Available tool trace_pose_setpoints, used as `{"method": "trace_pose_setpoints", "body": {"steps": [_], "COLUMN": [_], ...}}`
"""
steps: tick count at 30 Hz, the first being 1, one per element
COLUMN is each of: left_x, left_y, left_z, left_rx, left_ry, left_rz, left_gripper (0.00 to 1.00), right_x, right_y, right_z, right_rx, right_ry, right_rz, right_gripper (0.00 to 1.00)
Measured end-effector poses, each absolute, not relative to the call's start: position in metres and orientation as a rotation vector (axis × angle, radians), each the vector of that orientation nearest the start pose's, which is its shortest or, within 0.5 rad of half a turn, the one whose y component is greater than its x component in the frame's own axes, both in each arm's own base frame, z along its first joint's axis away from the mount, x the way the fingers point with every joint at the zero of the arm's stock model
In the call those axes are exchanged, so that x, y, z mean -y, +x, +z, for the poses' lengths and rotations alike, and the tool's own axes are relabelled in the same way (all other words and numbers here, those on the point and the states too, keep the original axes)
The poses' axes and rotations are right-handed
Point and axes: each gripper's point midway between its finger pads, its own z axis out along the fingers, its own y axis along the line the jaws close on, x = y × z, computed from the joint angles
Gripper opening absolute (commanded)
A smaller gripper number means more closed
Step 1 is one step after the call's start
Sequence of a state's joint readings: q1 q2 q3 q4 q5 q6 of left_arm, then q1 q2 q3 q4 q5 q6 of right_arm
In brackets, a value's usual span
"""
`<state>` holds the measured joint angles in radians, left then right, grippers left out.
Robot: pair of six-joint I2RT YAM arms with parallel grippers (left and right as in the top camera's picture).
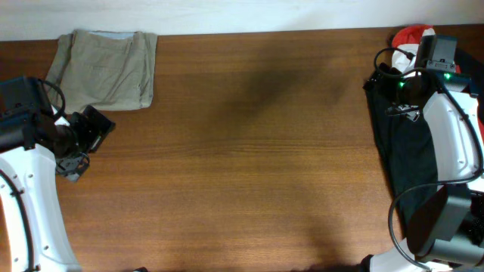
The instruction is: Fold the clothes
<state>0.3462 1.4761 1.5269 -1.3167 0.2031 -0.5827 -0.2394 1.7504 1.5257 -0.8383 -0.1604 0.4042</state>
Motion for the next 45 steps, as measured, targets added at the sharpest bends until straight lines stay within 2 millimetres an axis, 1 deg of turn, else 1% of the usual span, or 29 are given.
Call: {"method": "trace_pose_setpoints", "body": {"steps": [8,10,11,13,14,16,17,18,19,20,21,22,24,25,26,27,29,32,33,35,38,41,44,45], "left_x": [-0.071,-0.072,-0.072,-0.064,-0.056,-0.034,-0.029,-0.021,-0.020,-0.019,-0.019,-0.018,-0.023,-0.025,-0.027,-0.028,-0.028,-0.029,-0.029,-0.029,-0.022,-0.010,-0.007,-0.006], "left_y": [0.296,0.288,0.286,0.290,0.289,0.279,0.279,0.267,0.262,0.261,0.245,0.231,0.214,0.209,0.206,0.205,0.202,0.192,0.193,0.201,0.222,0.231,0.236,0.239], "left_z": [0.215,0.212,0.211,0.211,0.210,0.213,0.216,0.215,0.216,0.217,0.204,0.195,0.196,0.202,0.208,0.209,0.209,0.205,0.203,0.187,0.185,0.190,0.197,0.204], "left_rx": [-2.592,-2.654,-2.683,-2.686,-2.675,-2.621,-2.540,-2.468,-2.411,-2.341,-2.290,-2.254,-2.179,-2.141,-2.106,-2.101,-2.088,-2.023,-2.004,-1.940,-1.828,-1.722,-1.621,-1.565], "left_ry": [-1.241,-1.170,-1.108,-0.972,-0.890,-0.723,-0.662,-0.591,-0.557,-0.520,-0.474,-0.435,-0.398,-0.390,-0.387,-0.385,-0.378,-0.375,-0.373,-0.363,-0.268,-0.136,-0.091,-0.079], "left_rz": [-0.327,-0.273,-0.223,-0.146,-0.120,-0.099,-0.094,-0.098,-0.099,-0.102,-0.094,-0.082,-0.043,-0.028,-0.014,-0.008,-0.001,-0.003,-0.005,-0.014,-0.038,-0.050,-0.050,-0.050], "left_gripper": [0.99,0.99,0.99,0.99,0.99,0.99,0.99,0.99,0.99,0.99,0.99,0.99,0.99,0.99,0.99,0.99,0.99,0.99,0.99,0.99,0.99,0.99,0.99,0.99], "right_x": [0.077,0.077,0.077,0.077,0.078,0.077,0.077,0.077,0.077,0.077,0.077,0.077,0.077,0.077,0.077,0.077,0.077,0.077,0.077,0.077,0.077,0.077,0.077,0.077], "right_y": [0.432,0.432,0.432,0.432,0.432,0.432,0.431,0.432,0.432,0.431,0.432,0.433,0.432,0.432,0.432,0.432,0.432,0.432,0.432,0.432,0.432,0.432,0.432,0.432], "right_z": [0.164,0.164,0.164,0.164,0.164,0.164,0.164,0.164,0.164,0.164,0.164,0.165,0.164,0.164,0.164,0.164,0.164,0.164,0.164,0.164,0.164,0.164,0.164,0.164], "right_rx": [-2.518,-2.518,-2.518,-2.520,-2.518,-2.520,-2.521,-2.518,-2.518,-2.521,-2.518,-2.514,-2.519,-2.518,-2.518,-2.518,-2.518,-2.518,-2.519,-2.518,-2.518,-2.518,-2.519,-2.517], "right_ry": [0.781,0.781,0.782,0.782,0.782,0.782,0.782,0.780,0.781,0.782,0.781,0.779,0.781,0.780,0.781,0.781,0.780,0.781,0.783,0.781,0.781,0.781,0.781,0.781], "right_rz": [0.267,0.267,0.267,0.267,0.266,0.266,0.266,0.268,0.267,0.267,0.267,0.267,0.267,0.267,0.267,0.267,0.267,0.267,0.266,0.266,0.267,0.266,0.267,0.267], "right_gripper": [0.99,0.99,0.99,0.99,0.99,0.99,0.99,0.99,0.99,0.99,0.99,0.99,0.99,0.99,0.99,0.99,0.99,0.99,0.99,0.99,0.99,0.99,0.99,0.99]}}
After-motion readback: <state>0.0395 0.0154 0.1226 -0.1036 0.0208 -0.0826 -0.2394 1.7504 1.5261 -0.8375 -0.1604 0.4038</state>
